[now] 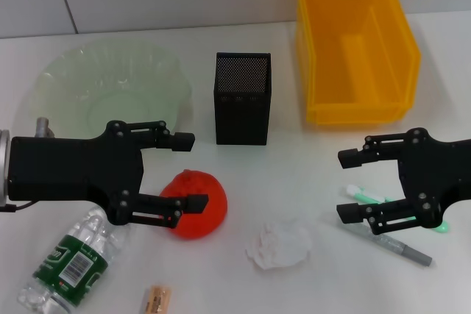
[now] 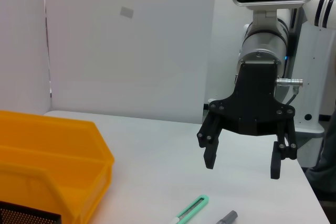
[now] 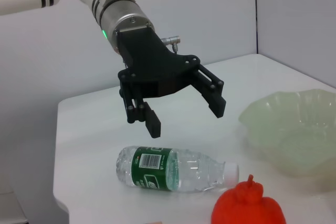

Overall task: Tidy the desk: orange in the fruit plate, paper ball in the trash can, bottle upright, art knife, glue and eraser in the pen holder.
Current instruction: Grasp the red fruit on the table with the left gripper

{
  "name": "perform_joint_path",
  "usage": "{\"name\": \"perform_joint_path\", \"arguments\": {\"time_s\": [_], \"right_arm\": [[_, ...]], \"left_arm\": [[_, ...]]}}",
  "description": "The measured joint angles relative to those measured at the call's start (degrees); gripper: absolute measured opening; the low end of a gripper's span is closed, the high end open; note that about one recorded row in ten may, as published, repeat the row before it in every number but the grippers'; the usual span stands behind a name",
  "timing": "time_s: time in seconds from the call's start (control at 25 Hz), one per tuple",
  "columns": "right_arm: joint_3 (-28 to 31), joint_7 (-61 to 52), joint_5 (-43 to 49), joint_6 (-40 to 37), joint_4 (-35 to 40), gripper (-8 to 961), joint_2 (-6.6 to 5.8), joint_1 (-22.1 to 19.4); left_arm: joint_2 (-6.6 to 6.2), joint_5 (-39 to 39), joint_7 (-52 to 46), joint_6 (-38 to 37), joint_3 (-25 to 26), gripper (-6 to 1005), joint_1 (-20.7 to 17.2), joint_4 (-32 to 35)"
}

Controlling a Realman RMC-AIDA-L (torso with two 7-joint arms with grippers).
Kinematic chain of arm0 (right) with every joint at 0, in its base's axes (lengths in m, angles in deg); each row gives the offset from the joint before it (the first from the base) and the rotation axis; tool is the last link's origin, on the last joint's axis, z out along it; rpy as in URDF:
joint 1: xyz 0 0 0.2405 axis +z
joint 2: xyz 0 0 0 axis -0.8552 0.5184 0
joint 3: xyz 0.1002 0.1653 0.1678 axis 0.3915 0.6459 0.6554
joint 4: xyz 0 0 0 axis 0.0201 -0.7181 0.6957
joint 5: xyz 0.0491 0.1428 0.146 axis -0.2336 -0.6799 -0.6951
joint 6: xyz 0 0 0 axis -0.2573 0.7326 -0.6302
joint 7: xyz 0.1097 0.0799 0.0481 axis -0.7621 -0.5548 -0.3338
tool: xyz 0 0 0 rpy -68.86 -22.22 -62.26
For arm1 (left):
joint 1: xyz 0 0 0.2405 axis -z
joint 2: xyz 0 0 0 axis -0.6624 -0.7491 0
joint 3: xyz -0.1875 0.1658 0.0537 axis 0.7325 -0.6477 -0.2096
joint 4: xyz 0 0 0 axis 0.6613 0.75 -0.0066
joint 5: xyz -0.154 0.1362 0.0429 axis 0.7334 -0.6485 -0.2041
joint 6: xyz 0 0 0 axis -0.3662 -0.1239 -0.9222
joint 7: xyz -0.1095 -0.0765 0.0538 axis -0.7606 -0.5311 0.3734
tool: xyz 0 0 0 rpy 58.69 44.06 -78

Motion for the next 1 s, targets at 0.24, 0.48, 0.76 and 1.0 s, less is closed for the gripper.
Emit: {"name": "perform_joint_path", "arguments": {"time_s": [0.24, 0.48, 0.76, 1.0], "right_arm": [[-0.7, -0.1, 0.0, 0.5, 0.0, 767, 0.0, 0.0], [-0.9, -0.1, 0.0, 0.6, 0.0, 767, 0.0, 0.0], [-1.3, -0.1, 0.0, 0.7, 0.0, 767, 0.0, -0.2], [-0.8, 0.0, 0.0, 0.9, 0.0, 767, -0.03, -0.6]], "left_arm": [[-0.01, 0.0, 0.0, 0.0, 0.0, 846, 0.0, -0.1], [-0.09, -0.1, 0.0, 0.0, -0.1, 846, 0.0, -0.1], [-0.09, -0.2, 0.0, 1.4, -0.1, 845, 0.0, -0.6], [-0.21, -0.2, -0.1, 6.7, 0.1, 845, 0.8, -4.8]]}}
